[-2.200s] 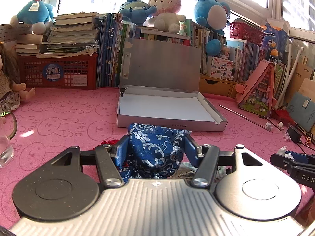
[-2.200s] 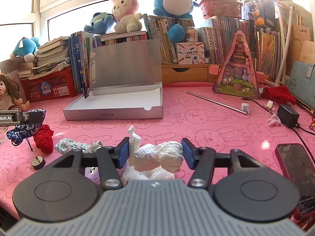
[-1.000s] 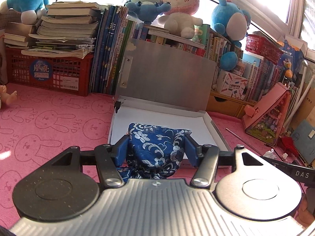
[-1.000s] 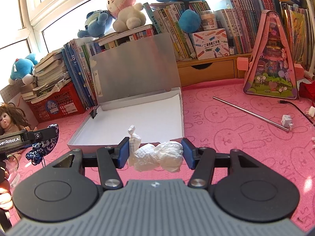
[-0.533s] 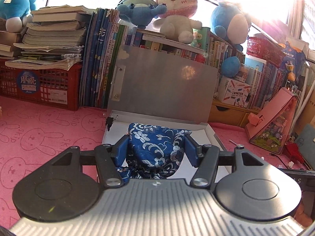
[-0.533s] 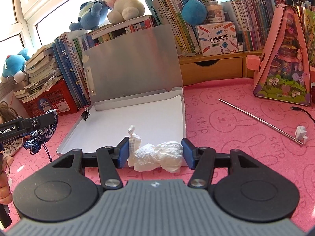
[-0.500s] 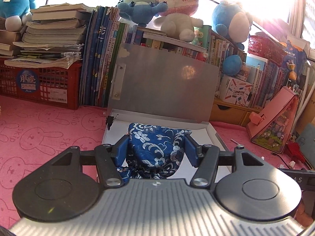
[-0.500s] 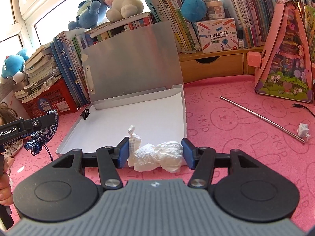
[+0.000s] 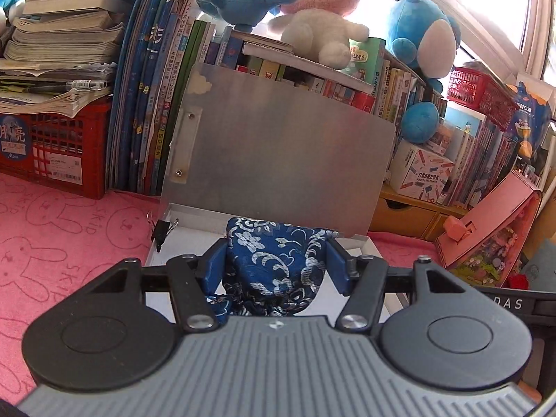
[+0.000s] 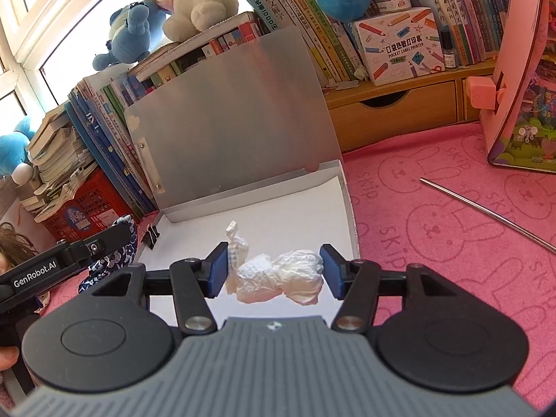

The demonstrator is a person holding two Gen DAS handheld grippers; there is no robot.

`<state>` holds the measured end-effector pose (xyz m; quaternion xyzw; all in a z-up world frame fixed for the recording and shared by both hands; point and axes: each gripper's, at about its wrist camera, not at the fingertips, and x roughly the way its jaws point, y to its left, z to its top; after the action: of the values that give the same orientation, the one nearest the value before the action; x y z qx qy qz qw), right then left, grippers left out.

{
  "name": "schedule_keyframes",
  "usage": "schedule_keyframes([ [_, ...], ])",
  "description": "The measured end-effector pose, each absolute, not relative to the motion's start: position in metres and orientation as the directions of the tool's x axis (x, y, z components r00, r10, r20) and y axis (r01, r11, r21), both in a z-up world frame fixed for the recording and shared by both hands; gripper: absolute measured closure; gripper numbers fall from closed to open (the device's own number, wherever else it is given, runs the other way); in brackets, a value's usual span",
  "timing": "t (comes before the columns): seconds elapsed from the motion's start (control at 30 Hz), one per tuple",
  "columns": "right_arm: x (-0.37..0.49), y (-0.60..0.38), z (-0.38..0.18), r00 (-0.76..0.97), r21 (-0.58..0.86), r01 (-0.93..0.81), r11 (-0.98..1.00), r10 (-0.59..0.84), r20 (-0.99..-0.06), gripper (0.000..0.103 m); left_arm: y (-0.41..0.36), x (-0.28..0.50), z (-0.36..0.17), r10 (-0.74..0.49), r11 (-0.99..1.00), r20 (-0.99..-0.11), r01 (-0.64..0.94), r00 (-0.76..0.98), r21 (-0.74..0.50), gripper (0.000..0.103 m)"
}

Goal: Organize objects
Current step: 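Carry the pouch and tissue into the grey box with both tools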

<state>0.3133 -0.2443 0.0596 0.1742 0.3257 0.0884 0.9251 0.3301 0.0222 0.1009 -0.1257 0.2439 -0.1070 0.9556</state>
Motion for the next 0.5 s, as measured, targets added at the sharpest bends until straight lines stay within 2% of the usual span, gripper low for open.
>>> schedule_keyframes([
  [0.5, 0.359, -0.232, 0.023, 0.726, 0.349, -0.031, 0.937, 0.261, -0.636, 0.042, 0.012, 0.375, 0.045, -0.226, 0.969, -0.547, 0.131, 0.806, -0.208, 0.038],
])
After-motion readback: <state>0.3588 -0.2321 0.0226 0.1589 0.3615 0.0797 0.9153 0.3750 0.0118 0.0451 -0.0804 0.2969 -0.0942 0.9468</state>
